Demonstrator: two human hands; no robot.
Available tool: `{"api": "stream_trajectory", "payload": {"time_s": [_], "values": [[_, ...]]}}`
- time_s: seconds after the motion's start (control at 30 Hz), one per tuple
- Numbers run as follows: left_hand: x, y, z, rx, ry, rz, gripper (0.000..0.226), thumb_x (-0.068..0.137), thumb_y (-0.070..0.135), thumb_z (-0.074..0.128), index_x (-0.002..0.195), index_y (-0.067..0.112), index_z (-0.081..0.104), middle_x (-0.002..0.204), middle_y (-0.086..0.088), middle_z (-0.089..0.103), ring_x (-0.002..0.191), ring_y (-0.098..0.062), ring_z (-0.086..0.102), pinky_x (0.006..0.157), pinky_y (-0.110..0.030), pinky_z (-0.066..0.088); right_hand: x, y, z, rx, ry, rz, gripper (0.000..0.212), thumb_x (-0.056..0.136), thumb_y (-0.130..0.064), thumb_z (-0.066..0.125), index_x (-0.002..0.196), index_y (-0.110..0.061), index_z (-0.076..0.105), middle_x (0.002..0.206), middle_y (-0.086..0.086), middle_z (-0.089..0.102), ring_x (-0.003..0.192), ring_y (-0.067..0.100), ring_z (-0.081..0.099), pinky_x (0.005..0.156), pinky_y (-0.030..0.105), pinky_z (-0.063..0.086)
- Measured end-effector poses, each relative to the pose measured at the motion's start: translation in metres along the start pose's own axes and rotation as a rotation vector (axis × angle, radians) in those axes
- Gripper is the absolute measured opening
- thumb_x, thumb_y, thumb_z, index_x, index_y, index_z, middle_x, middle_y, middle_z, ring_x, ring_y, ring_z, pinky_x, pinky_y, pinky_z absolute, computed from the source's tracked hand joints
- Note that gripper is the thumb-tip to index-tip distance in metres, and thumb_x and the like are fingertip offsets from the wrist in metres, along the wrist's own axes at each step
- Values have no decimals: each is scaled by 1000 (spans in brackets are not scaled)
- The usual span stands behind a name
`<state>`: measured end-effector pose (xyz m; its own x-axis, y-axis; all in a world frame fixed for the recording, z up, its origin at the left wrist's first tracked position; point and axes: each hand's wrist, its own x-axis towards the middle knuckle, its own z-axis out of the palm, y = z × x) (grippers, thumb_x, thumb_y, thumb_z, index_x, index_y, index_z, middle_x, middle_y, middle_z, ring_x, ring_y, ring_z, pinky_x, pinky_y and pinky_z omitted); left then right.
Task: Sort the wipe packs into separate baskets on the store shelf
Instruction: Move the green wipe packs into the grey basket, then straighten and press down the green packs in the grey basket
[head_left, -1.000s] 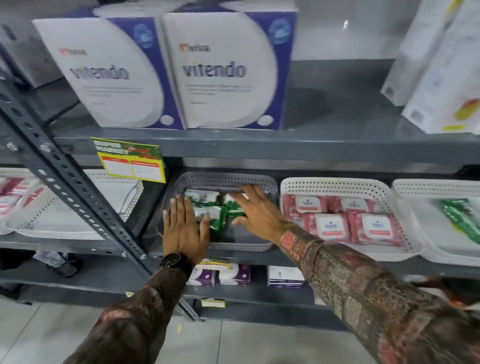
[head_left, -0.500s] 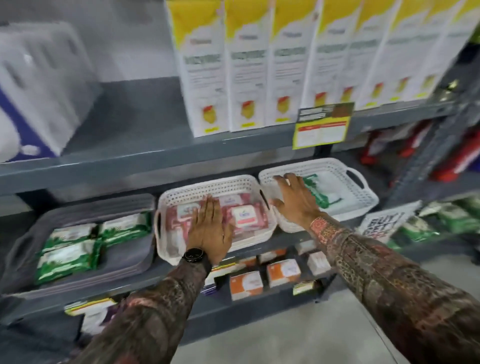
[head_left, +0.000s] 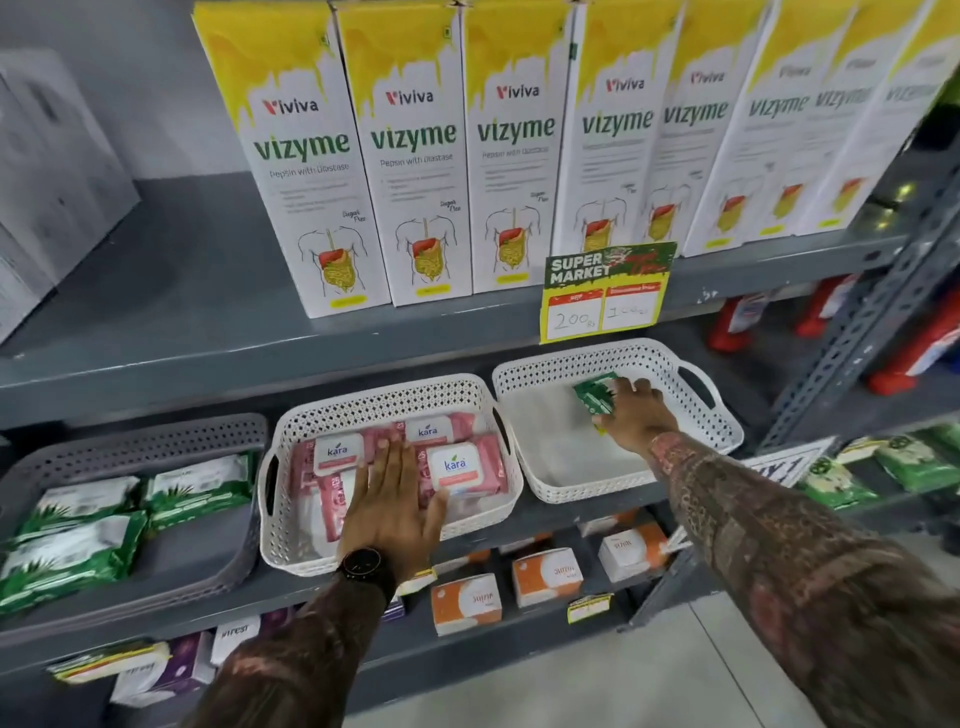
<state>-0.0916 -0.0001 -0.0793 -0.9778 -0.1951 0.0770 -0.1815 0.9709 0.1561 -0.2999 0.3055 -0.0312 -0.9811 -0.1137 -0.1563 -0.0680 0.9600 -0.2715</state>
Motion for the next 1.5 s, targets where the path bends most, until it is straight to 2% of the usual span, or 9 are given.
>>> {"api": "stream_trajectory", "payload": {"time_s": [0.2, 0.4, 0.6, 0.8, 0.93, 1.0, 1.17, 1.27, 1.5], "values": [[1, 0, 3, 2, -22, -12, 85, 96, 67, 0, 162, 13, -10, 170, -8, -16, 158, -21, -16, 131, -45, -2, 20, 4, 8, -6, -69, 63, 82, 94, -46, 70, 154, -6, 30, 149, 23, 45, 136, 44, 48, 111, 54, 44], [2, 0, 0, 1, -47, -13, 85, 97, 65, 2, 162, 12, -9, 171, -9, -14, 159, -22, -13, 130, -46, -2, 15, -3, 12, 44, 31, 68, 62, 89, -28, 73, 137, -7, 41, 132, 23, 55, 123, 45, 56, 98, 52, 53], [-12, -14, -17, -70, 7, 35, 78, 101, 60, 9, 163, 16, -5, 171, -4, -12, 159, -19, -13, 130, -45, -4, -11, -36, 5, 230, 182, -38, 54, 83, -44, 76, 125, -17, 54, 118, 15, 61, 107, 39, 64, 89, 46, 53], [-54, -85, -40, -64, 52, -66, 78, 101, 57, 13, 163, 11, 0, 170, -7, -10, 159, -21, -9, 130, -46, -4, -51, -127, 9, 265, 192, -319, 60, 74, -39, 85, 126, -24, 60, 123, 9, 64, 108, 33, 66, 86, 40, 54], [-99, -165, -65, -74, 81, -229, 84, 96, 57, 11, 162, 5, 12, 172, -14, 4, 160, -28, -1, 130, -49, 0, -92, -231, 32, 243, 174, -602, 66, 70, -35, 88, 127, -28, 56, 132, 7, 62, 116, 32, 62, 92, 41, 54], [-122, -206, -73, -72, 67, -316, 86, 95, 58, 8, 162, 5, 9, 172, -14, 2, 160, -28, -2, 130, -49, 0, -115, -286, 48, 248, 129, -690, 66, 71, -32, 86, 129, -30, 53, 135, 6, 60, 118, 30, 61, 93, 40, 54], [-159, -280, -85, -71, 47, -405, 93, 93, 64, 3, 162, 2, 8, 172, -16, -1, 160, -30, -2, 130, -48, -2, -166, -403, 97, 202, 73, -902, 64, 71, -22, 84, 130, -19, 59, 137, 7, 59, 126, 29, 57, 99, 36, 50], [-166, -299, -84, -66, 17, -371, 103, 89, 72, -6, 161, 1, 7, 171, -17, 0, 160, -30, -3, 130, -46, -4, -180, -447, 121, 70, -32, -936, 64, 72, -14, 80, 131, -16, 57, 141, 10, 54, 130, 35, 54, 102, 45, 51], [-170, -315, -67, -17, 36, -349, 78, 104, 56, 14, 163, 5, 3, 173, -13, -2, 160, -25, -8, 130, -46, -5, -186, -469, 172, -159, -113, -964, 64, 74, 8, 67, 134, -11, 56, 132, 12, 53, 114, 34, 61, 83, 40, 59]]}}
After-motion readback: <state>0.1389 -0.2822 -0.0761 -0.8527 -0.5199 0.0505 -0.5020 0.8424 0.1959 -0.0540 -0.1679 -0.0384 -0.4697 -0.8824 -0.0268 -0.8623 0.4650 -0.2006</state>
